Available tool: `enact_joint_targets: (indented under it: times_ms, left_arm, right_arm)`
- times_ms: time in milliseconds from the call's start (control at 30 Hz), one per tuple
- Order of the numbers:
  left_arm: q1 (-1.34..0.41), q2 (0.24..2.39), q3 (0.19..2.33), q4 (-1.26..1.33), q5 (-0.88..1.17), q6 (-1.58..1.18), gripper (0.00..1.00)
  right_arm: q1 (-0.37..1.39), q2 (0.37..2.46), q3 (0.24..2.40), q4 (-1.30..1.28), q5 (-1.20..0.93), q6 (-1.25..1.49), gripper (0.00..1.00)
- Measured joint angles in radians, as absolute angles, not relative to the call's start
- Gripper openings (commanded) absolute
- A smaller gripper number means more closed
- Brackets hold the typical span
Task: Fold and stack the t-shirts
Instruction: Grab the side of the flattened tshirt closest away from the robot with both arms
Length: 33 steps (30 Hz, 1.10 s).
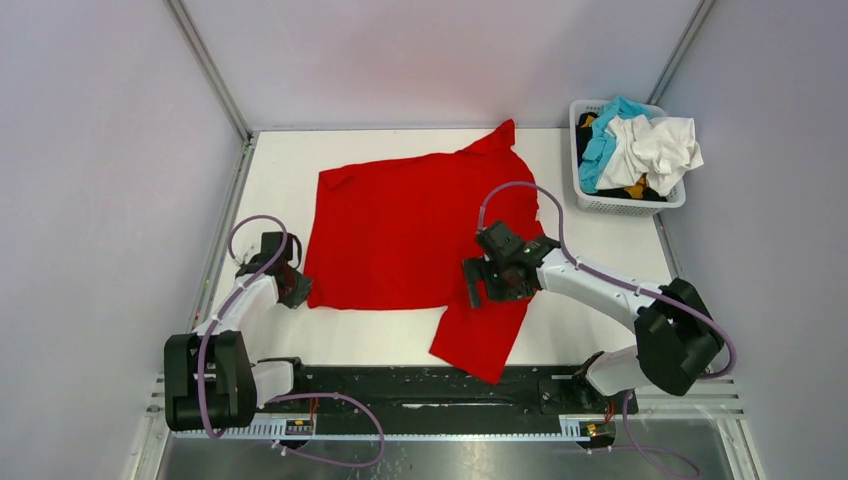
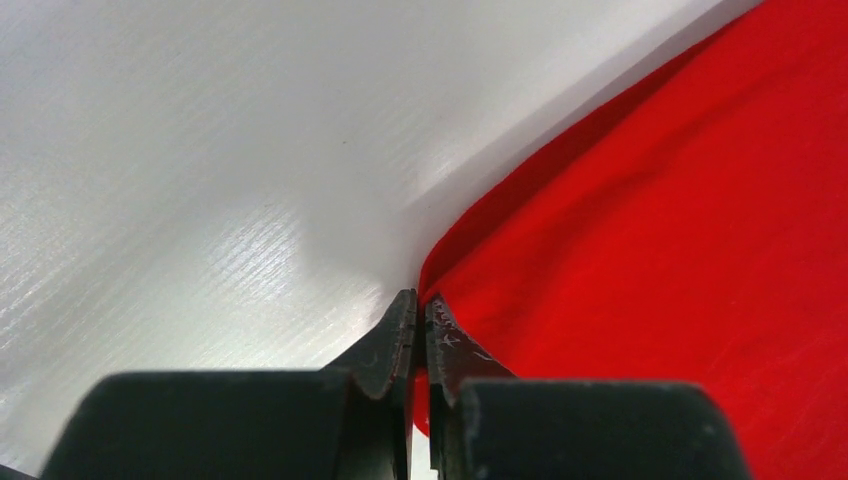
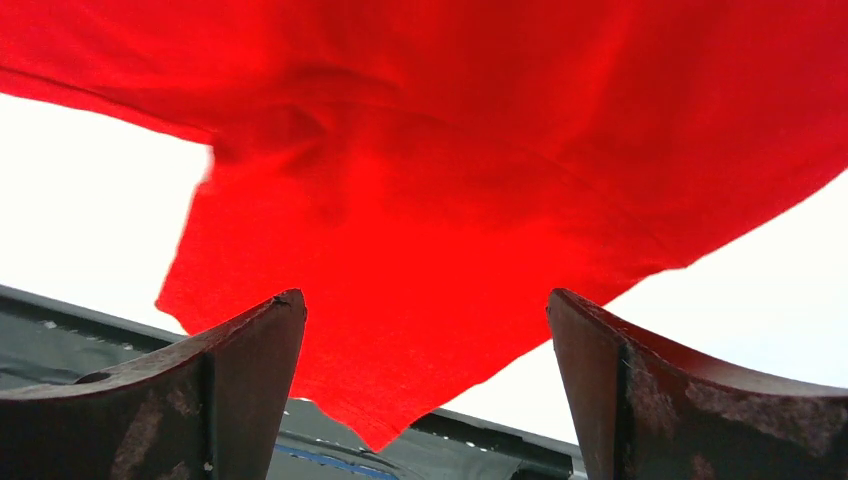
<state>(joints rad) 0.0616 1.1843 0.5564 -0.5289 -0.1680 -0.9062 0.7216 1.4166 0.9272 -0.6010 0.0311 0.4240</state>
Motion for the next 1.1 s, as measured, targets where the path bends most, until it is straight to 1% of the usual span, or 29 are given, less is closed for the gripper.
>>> enact_joint_targets:
  times_ms: [100,333,600,733,833,933,1100]
  left_arm:
    - [0.062,1.184,0.545,-0.53,-0.168,-0.906,0.0]
    - [0.062,1.184,0.53,-0.518,-0.162,-0.905,0.0]
    - [0.062,1.16,0.508,-0.492,-0.139,-0.907,0.0]
    - [0.059,1.159,0.508,-0.49,-0.126,-0.907,0.0]
    - [0.057,1.158,0.506,-0.49,-0.118,-0.907,0.0]
    - [0.055,1.15,0.503,-0.495,-0.116,-0.907,0.0]
    - [0.053,1.132,0.496,-0.51,-0.114,-0.906,0.0]
  right_arm:
    - [0.717,1.443,0.884,-0.606,0.019,0.449,0.99]
    - [0.689,1.588,0.879,-0.566,0.006,0.498,0.99]
    - [0.516,1.588,0.881,-0.554,-0.047,0.504,0.99]
    - [0.487,1.584,0.881,-0.554,-0.055,0.467,1.0]
    - [0.497,1.558,0.875,-0.564,-0.048,0.429,0.99]
    - [0.531,1.473,0.87,-0.612,-0.009,0.403,0.98]
    - [0.696,1.303,0.831,-0.7,0.033,0.412,0.93]
